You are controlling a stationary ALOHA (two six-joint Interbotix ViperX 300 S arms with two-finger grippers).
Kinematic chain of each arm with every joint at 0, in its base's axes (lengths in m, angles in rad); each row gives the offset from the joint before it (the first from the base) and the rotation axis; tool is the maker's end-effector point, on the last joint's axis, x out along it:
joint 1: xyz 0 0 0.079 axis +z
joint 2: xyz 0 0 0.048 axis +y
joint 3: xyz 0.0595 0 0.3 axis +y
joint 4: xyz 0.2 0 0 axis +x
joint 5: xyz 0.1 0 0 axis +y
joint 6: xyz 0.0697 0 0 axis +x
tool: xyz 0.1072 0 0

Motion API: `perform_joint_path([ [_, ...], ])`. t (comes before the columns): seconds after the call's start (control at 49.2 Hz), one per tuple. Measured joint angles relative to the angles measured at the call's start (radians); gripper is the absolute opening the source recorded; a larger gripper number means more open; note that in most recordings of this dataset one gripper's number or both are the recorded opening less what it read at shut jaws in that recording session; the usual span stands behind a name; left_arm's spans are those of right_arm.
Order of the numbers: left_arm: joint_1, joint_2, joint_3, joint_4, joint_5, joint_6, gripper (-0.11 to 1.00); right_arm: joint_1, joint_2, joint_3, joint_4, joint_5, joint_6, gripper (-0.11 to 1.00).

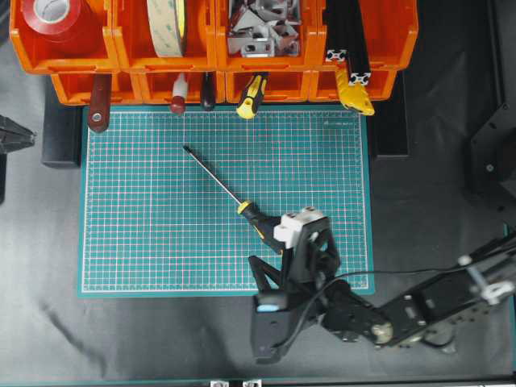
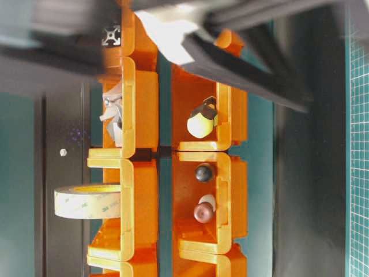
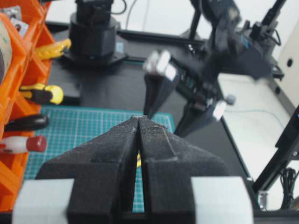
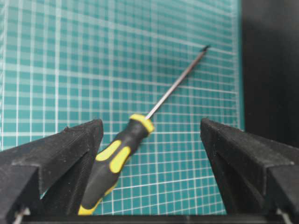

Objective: Pick screwdriver from container rack with right arm.

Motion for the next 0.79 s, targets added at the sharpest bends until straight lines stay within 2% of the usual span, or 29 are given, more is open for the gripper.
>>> perform_joint_path([
  [0.183, 0.000, -0.008, 0.000, 0.000, 0.032, -0.002, 0.00, 0.028, -0.101, 0.048, -0.064, 0.031, 0.152, 0.82],
  [0.285, 0.000, -0.025, 0.000, -0.002, 0.052, 0.000, 0.00, 0.043, -0.161, 0.083, -0.117, 0.049, 0.249, 0.82],
  [0.407, 0.000, -0.048, 0.000, -0.002, 0.071, 0.000, 0.00, 0.067, -0.227, 0.132, -0.158, 0.074, 0.334, 0.82],
  [0.59, 0.000, -0.084, 0.000, 0.000, 0.091, 0.000, -0.01, 0.107, -0.308, 0.202, -0.178, 0.126, 0.428, 0.82],
  [0.793, 0.000, -0.100, 0.000, 0.000, 0.109, -0.002, 0.00, 0.126, -0.371, 0.264, -0.178, 0.161, 0.491, 0.82],
])
